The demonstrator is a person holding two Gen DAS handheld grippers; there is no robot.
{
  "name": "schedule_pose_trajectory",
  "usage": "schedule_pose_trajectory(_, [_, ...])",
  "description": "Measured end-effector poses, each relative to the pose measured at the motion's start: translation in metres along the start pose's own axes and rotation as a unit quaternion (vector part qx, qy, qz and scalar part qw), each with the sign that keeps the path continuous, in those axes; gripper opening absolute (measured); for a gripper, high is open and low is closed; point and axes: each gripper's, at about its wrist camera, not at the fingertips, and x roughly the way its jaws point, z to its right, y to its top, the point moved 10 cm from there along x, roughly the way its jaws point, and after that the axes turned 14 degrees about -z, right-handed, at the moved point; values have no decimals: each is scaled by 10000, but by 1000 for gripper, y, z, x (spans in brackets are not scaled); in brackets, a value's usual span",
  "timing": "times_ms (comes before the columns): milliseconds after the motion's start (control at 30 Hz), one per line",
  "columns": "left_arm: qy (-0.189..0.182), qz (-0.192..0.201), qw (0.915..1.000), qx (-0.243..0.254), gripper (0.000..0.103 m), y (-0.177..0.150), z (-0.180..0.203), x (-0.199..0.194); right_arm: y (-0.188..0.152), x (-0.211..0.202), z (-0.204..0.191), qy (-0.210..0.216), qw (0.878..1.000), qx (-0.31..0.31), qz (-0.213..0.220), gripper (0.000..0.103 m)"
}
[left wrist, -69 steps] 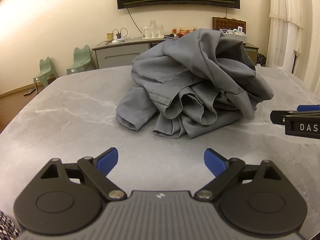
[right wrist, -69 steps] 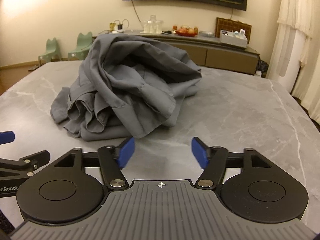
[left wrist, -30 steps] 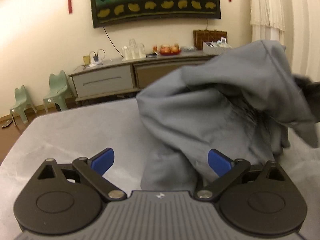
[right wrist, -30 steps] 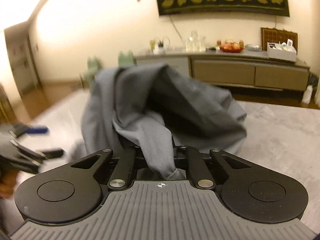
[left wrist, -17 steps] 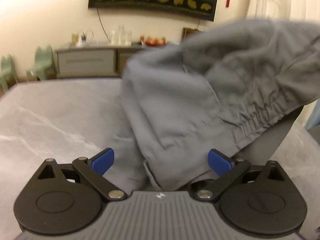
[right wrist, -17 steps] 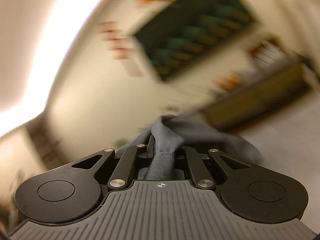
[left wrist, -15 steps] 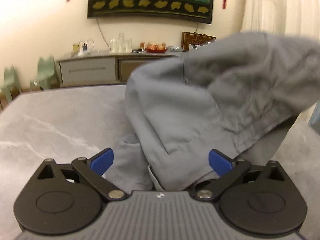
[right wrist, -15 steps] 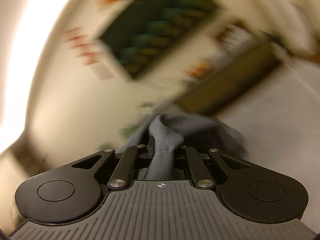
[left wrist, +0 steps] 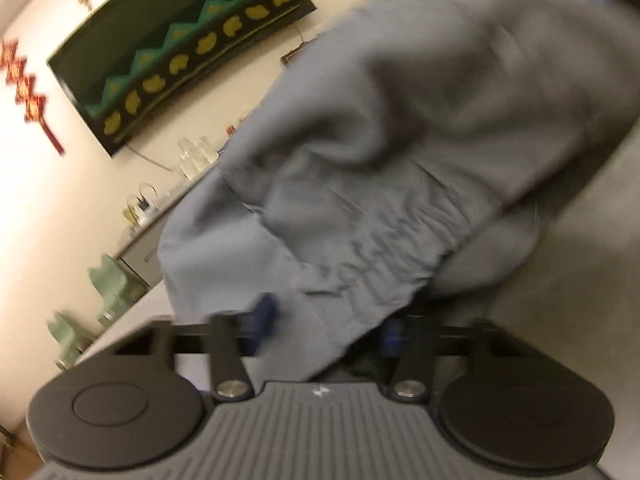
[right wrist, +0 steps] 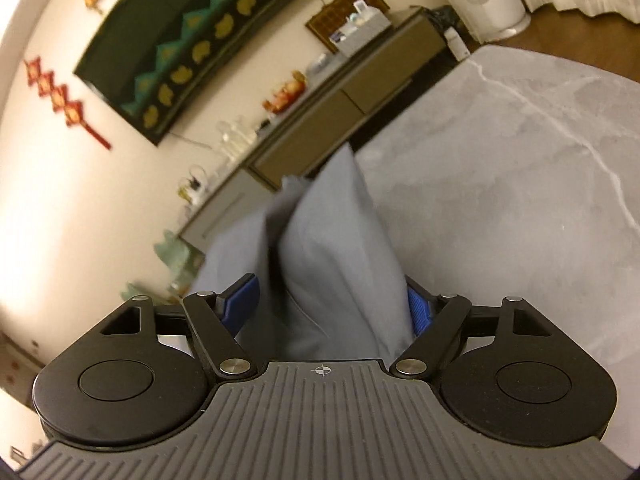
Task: Fold clothes
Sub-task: 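Grasp the grey garment with the right gripper and lift it up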
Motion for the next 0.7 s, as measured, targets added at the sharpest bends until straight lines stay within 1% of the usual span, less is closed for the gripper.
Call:
schedule_pose_trajectory(33, [-144,102,9996,-233,19,9,-17,-11,7,-6,1,46,9999,74,92,79])
schedule_pose_trajectory(67, [-275,239,9974,-614,15,18,-41,-26,15,-11,2,82,9997,150,193,79])
schedule_pose_trajectory(100, [-378,406,9914,-1187,14,25,-73,-42,22,-15,1,127,9993,173,304,79])
schedule_pose_trajectory(133, [-492,573,9798,-1852,15,25,-110,-59,30,-19,1,172,9988,197,415,79])
schedule_pose_trajectory(167, [-585,732,9626,-2542,15,17,-150,-79,35,-23,-1,210,9983,180,514,79])
schedule_pose_trajectory(200, [-499,761,9466,-3094,15,2,-184,-88,38,-26,-5,235,9980,89,588,82])
schedule_pose_trajectory(233, [-272,674,9306,-3588,16,-17,-218,-88,39,-27,-10,243,9977,-5,632,85])
schedule_pose_trajectory(267, [-60,461,9155,-3996,16,-37,-247,-81,39,-24,-15,220,9978,-103,621,88])
schedule_pose_trajectory(300, [8,67,9058,-4237,16,-59,-264,-65,37,-20,-19,217,9980,-192,560,89])
schedule_pose_trajectory(333, [-84,-354,8977,-4391,16,-77,-272,-48,33,-13,-25,264,9985,-269,389,89])
schedule_pose_trajectory(367, [-200,-686,8915,-4474,19,-94,-275,-34,28,-5,-30,338,9986,-355,177,89])
schedule_pose_trajectory(400, [-292,-827,8922,-4431,22,-106,-272,-29,22,2,-35,411,9982,-441,-34,89])
schedule_pose_trajectory(433, [-310,-869,8964,-4335,25,-115,-268,-28,17,9,-40,469,9972,-532,-221,89])
schedule_pose_trajectory(500, [-277,-910,9043,-4162,29,-130,-256,-30,8,18,-49,454,9954,-750,-378,91])
schedule_pose_trajectory(567, [-273,-901,9057,-4133,33,-139,-244,-37,0,29,-57,368,9932,-997,-467,95])
schedule_pose_trajectory(600, [-330,-853,9059,-4134,34,-144,-238,-45,-5,36,-60,241,9917,-1158,-498,95])
schedule_pose_trajectory(633, [-421,-781,9058,-4142,42,-149,-230,-57,-10,43,-61,112,9899,-1300,-552,96])
schedule_pose_trajectory(667, [-478,-691,9051,-4169,57,-155,-222,-70,-16,51,-62,-16,9874,-1449,-636,96])
schedule_pose_trajectory(700, [-505,-568,9032,-4225,70,-160,-215,-83,-23,60,-64,-140,9838,-1611,-775,96])
